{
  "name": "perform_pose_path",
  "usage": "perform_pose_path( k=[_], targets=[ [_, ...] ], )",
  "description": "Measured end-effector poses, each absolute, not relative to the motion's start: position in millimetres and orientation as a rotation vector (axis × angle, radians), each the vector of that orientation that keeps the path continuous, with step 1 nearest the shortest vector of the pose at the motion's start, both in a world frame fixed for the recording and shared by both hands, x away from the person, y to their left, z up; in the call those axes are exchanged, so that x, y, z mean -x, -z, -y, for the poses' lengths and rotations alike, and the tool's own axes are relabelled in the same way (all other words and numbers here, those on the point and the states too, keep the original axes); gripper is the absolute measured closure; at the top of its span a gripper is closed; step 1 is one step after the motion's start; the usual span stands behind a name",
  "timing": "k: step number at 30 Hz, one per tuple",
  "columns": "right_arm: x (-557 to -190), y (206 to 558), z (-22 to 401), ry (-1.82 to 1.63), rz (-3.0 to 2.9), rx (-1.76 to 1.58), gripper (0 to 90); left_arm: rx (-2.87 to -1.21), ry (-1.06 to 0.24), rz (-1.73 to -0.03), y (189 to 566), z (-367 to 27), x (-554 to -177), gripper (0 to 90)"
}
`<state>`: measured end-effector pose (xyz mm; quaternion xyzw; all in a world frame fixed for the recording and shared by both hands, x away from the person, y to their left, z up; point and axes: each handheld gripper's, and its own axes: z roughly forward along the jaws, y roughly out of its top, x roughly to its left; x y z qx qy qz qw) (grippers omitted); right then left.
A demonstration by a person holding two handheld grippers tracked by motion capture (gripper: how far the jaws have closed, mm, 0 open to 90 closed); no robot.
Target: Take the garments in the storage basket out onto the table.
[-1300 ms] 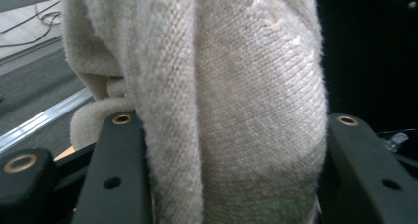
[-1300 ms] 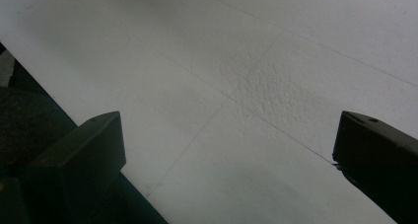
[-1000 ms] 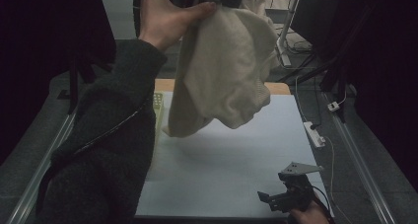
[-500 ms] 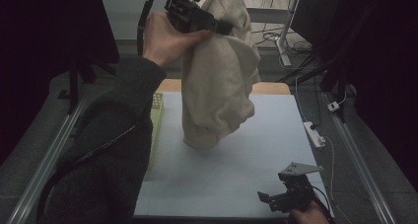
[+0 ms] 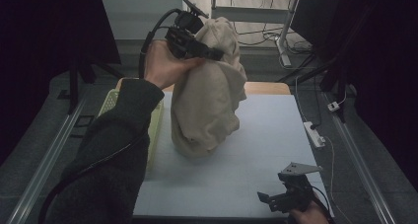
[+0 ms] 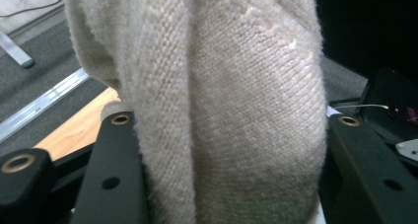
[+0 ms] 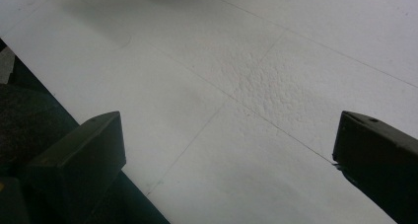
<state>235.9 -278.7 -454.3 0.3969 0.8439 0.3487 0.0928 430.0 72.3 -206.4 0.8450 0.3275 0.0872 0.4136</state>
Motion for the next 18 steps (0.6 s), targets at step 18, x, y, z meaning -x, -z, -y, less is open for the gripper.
perform_pose_path(
  k=[18],
  targets=[
    [-236,455,278,-1.032,-2.512,-1.161,0.0,-2.144,-0.158,-0.815,260,-58,-438,47.7]
  ],
)
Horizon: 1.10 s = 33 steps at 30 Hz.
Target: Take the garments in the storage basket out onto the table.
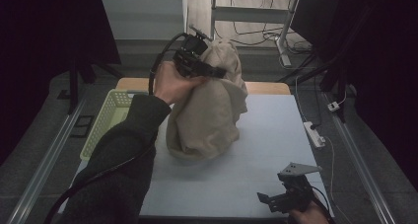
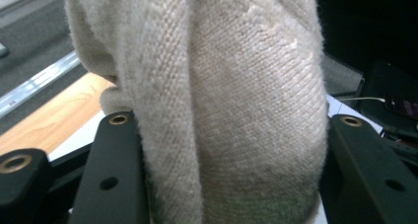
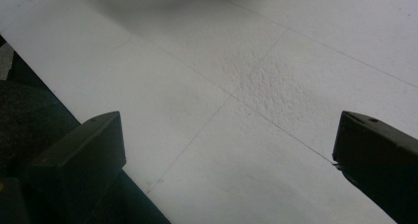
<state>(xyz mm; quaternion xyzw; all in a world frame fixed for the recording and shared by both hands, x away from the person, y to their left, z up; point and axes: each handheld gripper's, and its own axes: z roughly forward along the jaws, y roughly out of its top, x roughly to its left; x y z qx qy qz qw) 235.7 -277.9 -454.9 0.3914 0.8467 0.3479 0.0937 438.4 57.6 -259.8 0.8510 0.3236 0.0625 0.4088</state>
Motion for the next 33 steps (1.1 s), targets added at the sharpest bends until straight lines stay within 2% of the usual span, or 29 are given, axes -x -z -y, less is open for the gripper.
perform_pose_path(
  k=[33],
  targets=[
    [-236,455,277,-1.019,-2.527,-1.149,0.0,-2.247,-0.037,-0.887,385,-37,-452,43.7]
  ],
)
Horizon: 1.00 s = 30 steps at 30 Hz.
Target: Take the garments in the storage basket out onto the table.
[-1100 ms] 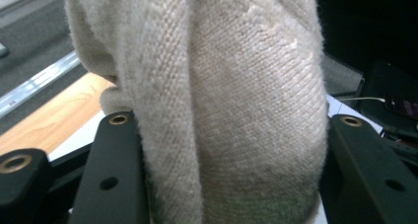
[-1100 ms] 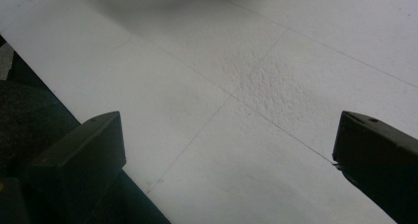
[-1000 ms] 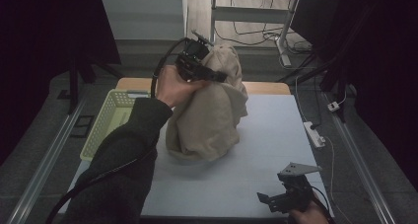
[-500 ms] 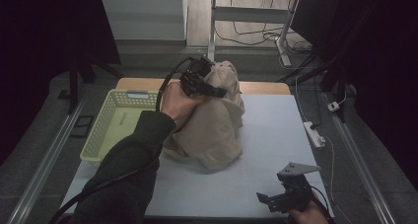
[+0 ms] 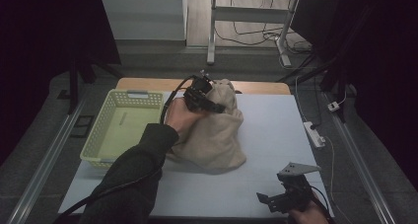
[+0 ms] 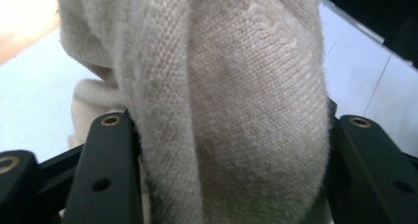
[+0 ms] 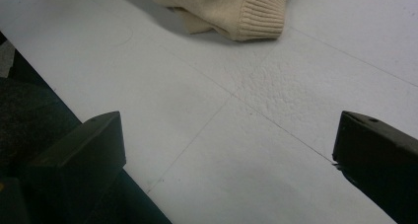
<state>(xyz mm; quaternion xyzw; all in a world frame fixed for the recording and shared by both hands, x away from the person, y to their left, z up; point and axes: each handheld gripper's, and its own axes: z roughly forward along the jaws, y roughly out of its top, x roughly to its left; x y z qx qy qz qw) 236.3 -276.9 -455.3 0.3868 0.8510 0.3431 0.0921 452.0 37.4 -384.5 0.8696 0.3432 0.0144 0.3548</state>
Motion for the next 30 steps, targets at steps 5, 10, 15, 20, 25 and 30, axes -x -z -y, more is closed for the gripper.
perform_pose_path(
  k=[5,10,15,20,25,30],
  targets=[
    [-236,455,277,-1.019,-2.527,-1.15,0.0,-2.298,-0.056,-0.879,406,-34,-451,42.6],
    [-236,455,276,-1.013,-2.532,-1.147,0.0,-2.304,0.002,-0.915,430,-35,-454,41.0],
    [-236,455,276,-1.008,-2.533,-1.146,0.0,-2.269,0.063,-0.944,446,-38,-458,39.2],
    [-236,456,276,-1.007,-2.535,-1.142,0.0,-2.258,0.066,-0.943,460,-38,-458,37.5],
    [-236,456,275,-0.999,-2.539,-1.138,0.0,-2.295,0.032,-0.95,468,-28,-457,35.3],
    [-236,456,275,-0.995,-2.541,-1.136,0.0,-2.311,0.011,-0.955,471,-23,-457,30.3]
  ],
)
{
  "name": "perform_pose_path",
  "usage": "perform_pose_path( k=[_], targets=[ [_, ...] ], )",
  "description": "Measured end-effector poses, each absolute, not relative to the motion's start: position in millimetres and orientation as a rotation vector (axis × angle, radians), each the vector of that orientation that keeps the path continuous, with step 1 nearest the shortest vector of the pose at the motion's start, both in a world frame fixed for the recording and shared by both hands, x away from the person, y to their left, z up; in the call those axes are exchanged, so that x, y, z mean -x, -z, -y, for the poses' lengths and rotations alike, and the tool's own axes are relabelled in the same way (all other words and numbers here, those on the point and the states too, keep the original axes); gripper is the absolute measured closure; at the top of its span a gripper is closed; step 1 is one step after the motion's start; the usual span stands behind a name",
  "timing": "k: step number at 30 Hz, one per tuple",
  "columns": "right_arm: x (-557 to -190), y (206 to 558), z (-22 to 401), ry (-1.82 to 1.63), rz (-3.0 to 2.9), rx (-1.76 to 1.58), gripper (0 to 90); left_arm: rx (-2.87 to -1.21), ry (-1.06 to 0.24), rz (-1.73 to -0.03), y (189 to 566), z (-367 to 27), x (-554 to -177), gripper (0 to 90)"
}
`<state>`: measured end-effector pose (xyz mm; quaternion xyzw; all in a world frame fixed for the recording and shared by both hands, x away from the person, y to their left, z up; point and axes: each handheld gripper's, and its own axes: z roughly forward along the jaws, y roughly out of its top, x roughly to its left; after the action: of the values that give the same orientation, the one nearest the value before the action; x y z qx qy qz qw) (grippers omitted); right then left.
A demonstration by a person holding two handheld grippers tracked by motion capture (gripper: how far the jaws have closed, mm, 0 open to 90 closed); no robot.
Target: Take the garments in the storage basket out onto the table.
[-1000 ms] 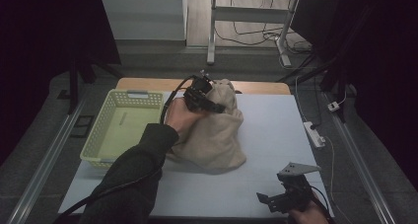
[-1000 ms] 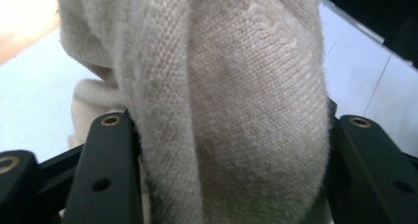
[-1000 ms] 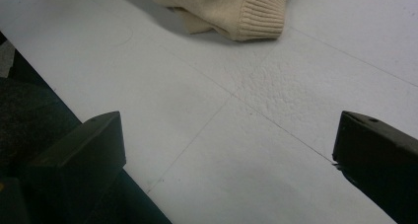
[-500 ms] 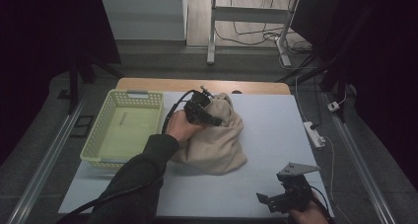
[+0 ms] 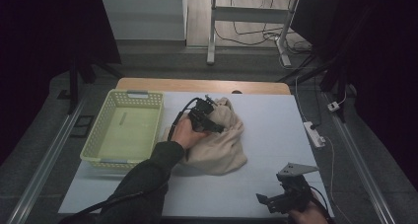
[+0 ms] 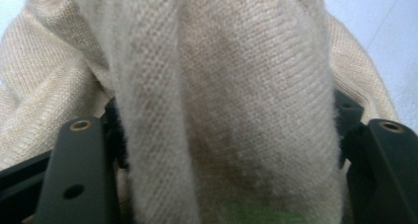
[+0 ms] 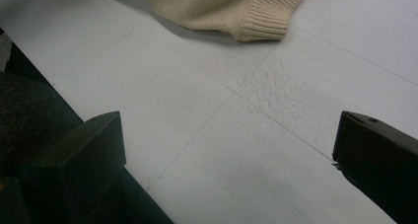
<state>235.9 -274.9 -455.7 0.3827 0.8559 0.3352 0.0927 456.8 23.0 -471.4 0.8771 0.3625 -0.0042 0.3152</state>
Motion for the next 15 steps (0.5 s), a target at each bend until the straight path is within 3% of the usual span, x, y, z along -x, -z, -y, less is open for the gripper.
perform_pose_path(
  k=[9,15],
  targets=[
    [-236,456,275,-0.991,-2.54,-1.132,0.0,-2.329,-0.04,-0.935,461,-26,-455,22.0],
    [-236,456,275,-0.989,-2.544,-1.129,0.0,-2.277,-0.067,-0.903,447,-36,-454,4.7]
  ],
)
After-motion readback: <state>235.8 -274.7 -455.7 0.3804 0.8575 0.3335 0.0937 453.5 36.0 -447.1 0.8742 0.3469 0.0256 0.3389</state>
